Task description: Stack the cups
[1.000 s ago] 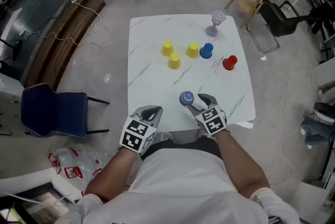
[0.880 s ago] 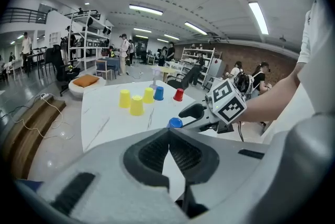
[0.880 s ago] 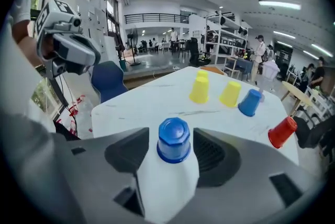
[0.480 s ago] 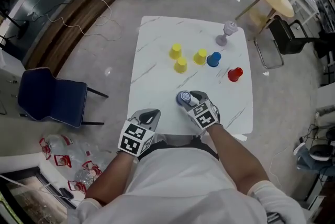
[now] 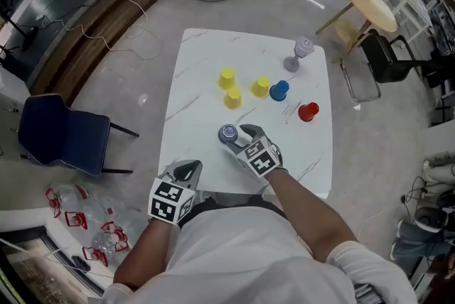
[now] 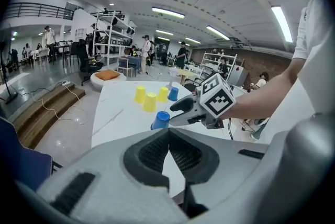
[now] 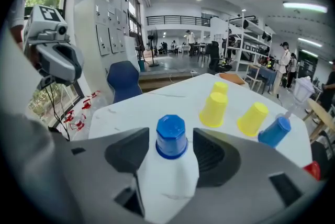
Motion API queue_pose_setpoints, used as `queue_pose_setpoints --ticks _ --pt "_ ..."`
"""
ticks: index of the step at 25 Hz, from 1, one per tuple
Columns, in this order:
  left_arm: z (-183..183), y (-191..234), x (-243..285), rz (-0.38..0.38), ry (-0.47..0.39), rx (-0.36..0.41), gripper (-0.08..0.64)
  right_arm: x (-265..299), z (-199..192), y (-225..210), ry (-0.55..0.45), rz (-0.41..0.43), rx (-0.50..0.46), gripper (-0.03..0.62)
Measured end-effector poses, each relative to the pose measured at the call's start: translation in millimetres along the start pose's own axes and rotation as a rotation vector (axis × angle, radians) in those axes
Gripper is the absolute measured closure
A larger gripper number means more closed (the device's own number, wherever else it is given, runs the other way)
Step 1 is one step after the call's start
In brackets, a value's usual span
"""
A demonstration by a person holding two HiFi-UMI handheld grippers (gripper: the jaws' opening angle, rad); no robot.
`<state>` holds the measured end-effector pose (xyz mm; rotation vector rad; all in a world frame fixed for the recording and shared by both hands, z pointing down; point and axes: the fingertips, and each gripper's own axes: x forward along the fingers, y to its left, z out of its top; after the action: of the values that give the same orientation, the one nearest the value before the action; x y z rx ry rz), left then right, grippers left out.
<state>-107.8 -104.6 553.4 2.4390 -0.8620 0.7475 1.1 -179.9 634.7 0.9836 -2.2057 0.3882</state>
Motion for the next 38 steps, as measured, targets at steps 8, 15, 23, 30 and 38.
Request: queue_pose_setpoints --ticks 8,15,23,30,38 --pt "18.0 0.7 17.0 0.036 -0.016 -0.002 0.552 -98.1 -85.4 -152.1 0.008 -0.364 0.275 0.391" --pt "18.9 -4.5 21.0 0.062 -0.001 -0.022 0.552 -149.0 -125.7 -256.4 0.051 -0.56 0.346 0.371" --pt "21.1 -8.3 23.2 0.082 0.002 -0.044 0.552 -132.4 -150.3 -271.8 0.118 -0.504 0.357 0.35" --pt "21.8 -7.8 28.6 0.086 0.013 -0.052 0.552 -133.6 -115.9 -237.7 0.031 -0.443 0.32 0.376" --pt "23.0 -6.4 34.2 0.067 0.021 -0.029 0.552 -59.2 -43.4 -77.9 0.002 -0.108 0.017 0.376"
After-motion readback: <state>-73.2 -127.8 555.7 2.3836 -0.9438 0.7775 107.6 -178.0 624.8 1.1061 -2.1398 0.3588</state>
